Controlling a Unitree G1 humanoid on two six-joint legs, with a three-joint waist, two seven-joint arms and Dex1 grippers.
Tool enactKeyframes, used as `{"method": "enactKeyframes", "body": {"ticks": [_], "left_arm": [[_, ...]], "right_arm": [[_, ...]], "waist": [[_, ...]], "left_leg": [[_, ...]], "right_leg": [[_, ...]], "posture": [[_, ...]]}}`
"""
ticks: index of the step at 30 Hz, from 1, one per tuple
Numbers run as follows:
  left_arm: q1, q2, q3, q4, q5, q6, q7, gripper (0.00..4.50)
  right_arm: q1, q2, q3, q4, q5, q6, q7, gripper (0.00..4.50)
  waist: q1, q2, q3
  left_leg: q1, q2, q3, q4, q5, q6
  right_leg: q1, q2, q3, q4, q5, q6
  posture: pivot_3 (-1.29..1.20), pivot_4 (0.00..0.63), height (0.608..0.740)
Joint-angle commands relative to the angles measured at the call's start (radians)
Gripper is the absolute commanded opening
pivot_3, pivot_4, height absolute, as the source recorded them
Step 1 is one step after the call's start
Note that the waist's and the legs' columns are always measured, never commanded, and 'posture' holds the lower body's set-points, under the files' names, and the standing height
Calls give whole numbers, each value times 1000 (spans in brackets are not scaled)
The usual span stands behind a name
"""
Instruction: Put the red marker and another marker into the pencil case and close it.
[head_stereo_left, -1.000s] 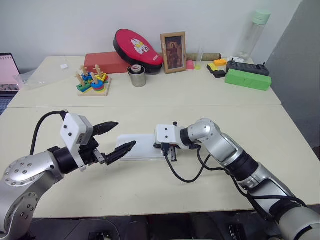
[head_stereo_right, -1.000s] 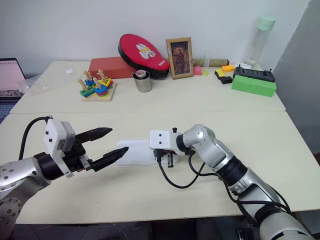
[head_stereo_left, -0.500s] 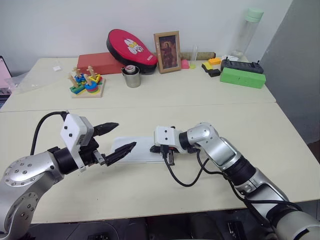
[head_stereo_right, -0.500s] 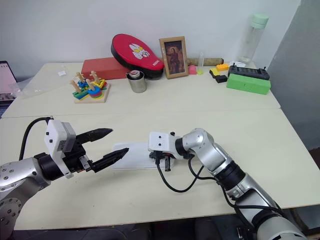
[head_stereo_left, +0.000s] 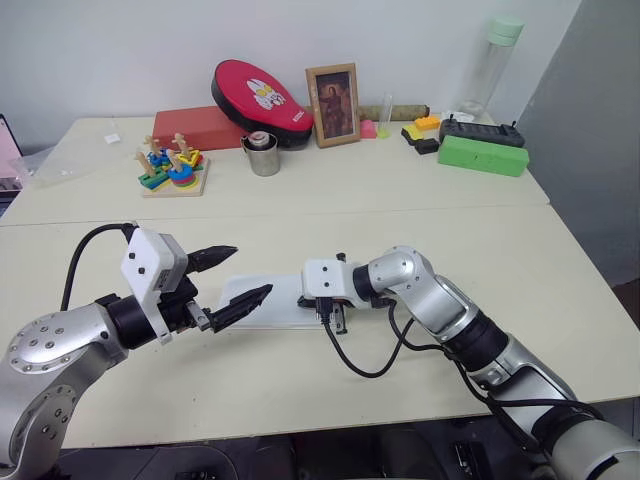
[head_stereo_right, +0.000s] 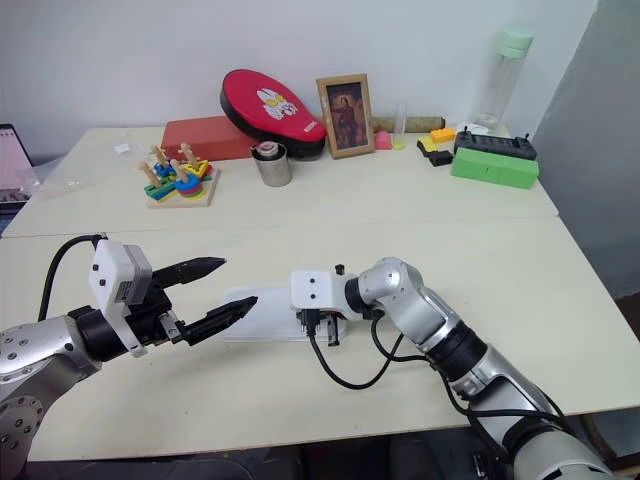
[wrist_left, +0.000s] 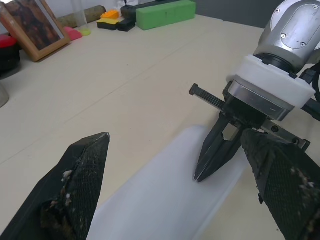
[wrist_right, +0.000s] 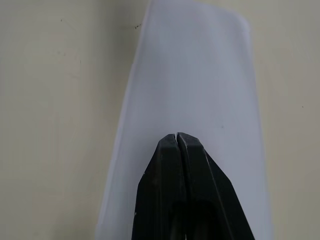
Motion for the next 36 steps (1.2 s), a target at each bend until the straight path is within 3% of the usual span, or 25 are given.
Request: {"method": "enactKeyframes", "body": {"ticks": [1,5,15,22,36], "left_arm": [[-5,8,8,-24,-7,-5,1,4500],[-10,8,3,-23,-9,-4,0,4500],[80,6,52,-45,-21,5,-20,4500],[209,12,139,-65,-22,-4,-53,4500],[217,10,158,-89,-42,11,-26,4500]], "right_arm": [[52,-12,96,97,-59,20,17,30],[61,-7,86,94,-54,25,22,30],[61,36,-10,38,38,11,26,30],[27,86,-80,4,123,-1,31,30],[22,136,-95,-48,187,-4,9,30]], "waist": [[0,0,0],[1,-1,-1],[0,-2,-1],[-1,-3,2],[5,-3,3]], "left_leg": [[2,0,1,0,0,0],[11,0,3,0,-1,-1],[11,1,5,0,-2,-3],[8,4,7,-3,-4,-5],[-5,4,5,-3,-5,-7]], "right_leg": [[2,0,1,0,0,0],[5,0,3,-1,-1,-1],[4,0,4,-1,-1,-1],[1,1,4,-1,-3,-4],[-7,2,2,-1,-3,0]], "posture": [[0,150,740],[0,150,740],[0,150,740],[0,150,740],[0,150,740]]}}
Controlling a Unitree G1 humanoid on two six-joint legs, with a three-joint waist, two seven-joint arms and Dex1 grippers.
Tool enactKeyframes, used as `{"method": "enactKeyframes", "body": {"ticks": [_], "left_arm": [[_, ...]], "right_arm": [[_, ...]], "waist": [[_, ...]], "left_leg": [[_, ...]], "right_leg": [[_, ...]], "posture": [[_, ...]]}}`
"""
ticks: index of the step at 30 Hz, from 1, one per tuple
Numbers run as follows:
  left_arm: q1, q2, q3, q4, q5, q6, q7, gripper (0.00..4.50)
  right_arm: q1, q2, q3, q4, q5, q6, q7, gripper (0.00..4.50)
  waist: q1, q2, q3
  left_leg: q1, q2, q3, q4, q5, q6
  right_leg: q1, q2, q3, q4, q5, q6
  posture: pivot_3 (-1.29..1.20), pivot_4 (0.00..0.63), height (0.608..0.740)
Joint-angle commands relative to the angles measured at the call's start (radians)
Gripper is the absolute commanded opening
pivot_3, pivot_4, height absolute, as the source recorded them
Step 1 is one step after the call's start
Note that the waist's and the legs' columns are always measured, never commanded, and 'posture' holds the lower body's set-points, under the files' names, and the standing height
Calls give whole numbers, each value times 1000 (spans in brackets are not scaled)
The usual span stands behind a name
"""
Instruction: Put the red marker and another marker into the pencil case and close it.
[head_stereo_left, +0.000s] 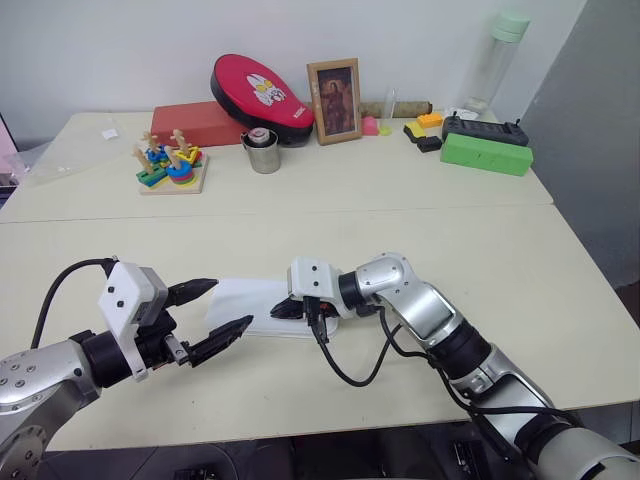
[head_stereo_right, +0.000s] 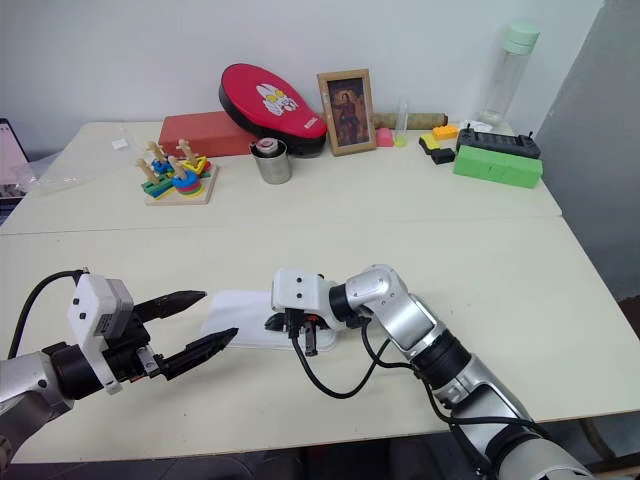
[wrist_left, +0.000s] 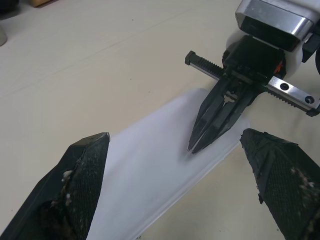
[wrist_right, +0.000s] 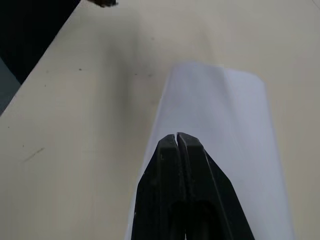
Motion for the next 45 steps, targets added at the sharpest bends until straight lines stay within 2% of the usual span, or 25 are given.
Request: {"method": "enactKeyframes", "body": {"ticks": [1,11,33,38,41,45], "left_arm": [[-9,10,28,-40,-25,4,12,4500],[11,32,30,-74,-79,28,-11,4500],[-3,34,-16,-71,-61,22,3,4500],[-38,20,-37,-64,-57,14,33,4500],[-57,-3,-22,-40,-51,8,62,4500],[-118,-21,41,88,-45,12,124,4500]], "right_arm": [[-16,1,-9,-53,25,9,4,30],[-4,-20,123,18,-80,31,-10,30],[2,-60,188,75,-143,101,-9,30],[-3,-55,134,51,-92,100,-6,30],[-7,-57,43,-11,-10,132,12,30],[-11,-76,-141,-125,151,227,21,30]], "waist": [[0,0,0],[0,0,0],[0,0,0],[1,0,0],[3,0,0],[9,0,0]], "left_leg": [[0,0,0,0,0,0],[-1,0,0,0,0,0],[3,0,0,2,0,0],[7,0,0,2,-1,-1],[7,0,0,2,-1,-1],[1,0,0,3,-1,-1]], "right_leg": [[0,0,0,0,0,0],[-1,0,0,0,0,0],[2,0,0,0,-1,-2],[2,0,1,0,-1,-2],[2,0,1,0,-1,-2],[2,0,0,0,-1,-2]], "posture": [[0,150,740],[0,150,740],[0,150,740],[0,150,740],[0,150,740],[0,150,740]]}}
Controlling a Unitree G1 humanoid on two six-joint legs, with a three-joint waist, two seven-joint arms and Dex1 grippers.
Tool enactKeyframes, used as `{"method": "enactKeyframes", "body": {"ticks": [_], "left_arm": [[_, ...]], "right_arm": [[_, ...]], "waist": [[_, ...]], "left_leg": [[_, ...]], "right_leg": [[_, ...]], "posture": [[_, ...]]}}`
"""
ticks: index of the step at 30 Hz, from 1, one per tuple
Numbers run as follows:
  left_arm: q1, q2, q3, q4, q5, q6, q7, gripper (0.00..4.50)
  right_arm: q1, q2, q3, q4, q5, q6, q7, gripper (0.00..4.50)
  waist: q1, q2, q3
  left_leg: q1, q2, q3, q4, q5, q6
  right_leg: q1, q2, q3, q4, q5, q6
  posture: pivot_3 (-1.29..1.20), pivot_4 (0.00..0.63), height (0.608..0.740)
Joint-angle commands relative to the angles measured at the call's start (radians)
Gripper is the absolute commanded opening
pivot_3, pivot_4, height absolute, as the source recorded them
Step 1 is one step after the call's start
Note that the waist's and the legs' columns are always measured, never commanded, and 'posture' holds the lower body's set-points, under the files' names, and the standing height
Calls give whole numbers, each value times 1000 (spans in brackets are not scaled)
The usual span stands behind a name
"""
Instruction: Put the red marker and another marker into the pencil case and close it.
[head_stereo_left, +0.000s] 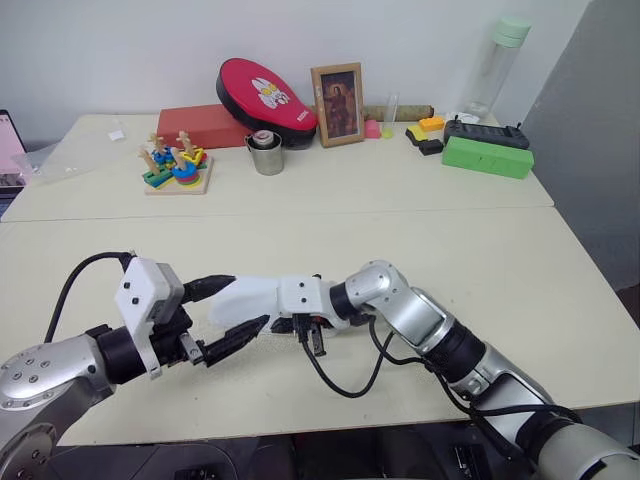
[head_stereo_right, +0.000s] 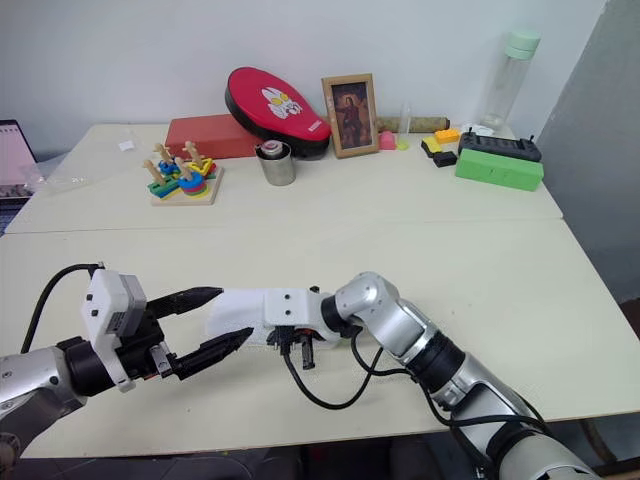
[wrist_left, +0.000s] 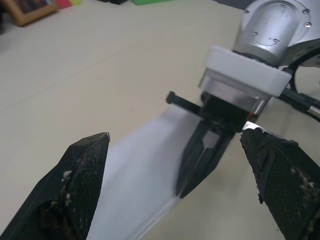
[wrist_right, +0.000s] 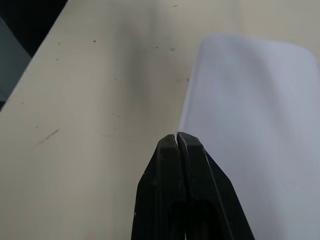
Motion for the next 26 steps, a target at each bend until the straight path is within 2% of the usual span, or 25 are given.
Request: {"method": "enactKeyframes", "body": {"ticks": [1,2,4,7,8,9,15,18,24,26], "left_arm": [[-81,1,77,138,29,-17,65,4500],[-110,13,79,185,47,-18,75,4500],[-162,37,71,269,80,-26,73,4500],[-245,67,34,414,160,-83,53,4500],[-275,74,18,464,185,-100,49,4500],[-301,80,2,505,207,-118,39,4500],[-433,122,-102,735,342,-233,-41,4500],[-469,130,-126,811,384,-275,-75,4500],[-487,121,-142,878,431,-317,-95,4500],[-479,122,-147,874,441,-323,-102,4500]], "right_arm": [[-10,-30,-226,-132,178,125,2,30],[-13,-50,-281,-148,214,158,-5,30],[-15,-95,-368,-159,259,210,-23,387],[5,-188,-441,-138,270,225,-38,413],[15,-217,-456,-128,268,221,-43,822],[23,-240,-469,-122,270,221,-49,826],[42,-335,-538,-63,256,184,-113,2264],[48,-360,-549,-57,262,177,-134,3139],[70,-368,-544,-82,277,181,-154,4458],[73,-364,-536,-80,272,176,-160,4458]], "waist": [[3,1,2],[3,0,2],[4,0,2],[6,1,3],[8,0,3],[11,1,3],[13,2,4],[13,2,4],[11,2,4],[12,2,4]], "left_leg": [[-2,0,0,0,0,0],[-3,0,-2,1,0,0],[-3,0,-2,0,0,0],[-4,0,-2,0,-1,0],[-4,0,-2,0,-1,0],[-4,0,-2,-1,-1,0],[-7,0,0,-2,-1,1],[-12,0,0,-1,-1,1],[-16,0,-1,-1,-1,1],[-16,0,-1,-1,-1,0]], "right_leg": [[-1,0,0,0,0,1],[-2,0,-1,1,2,3],[-2,1,-2,1,2,4],[-1,1,-2,-2,2,5],[-2,1,-2,-2,2,5],[-2,1,-2,-2,2,5],[-7,1,0,-2,2,6],[-11,1,0,-1,2,6],[-15,1,-1,2,5,2],[-15,1,-1,1,5,2]], "posture": [[0,150,740],[0,150,740],[0,150,740],[0,150,740],[0,150,740],[0,150,740],[0,150,740],[0,150,740],[0,150,740],[0,150,740]]}}
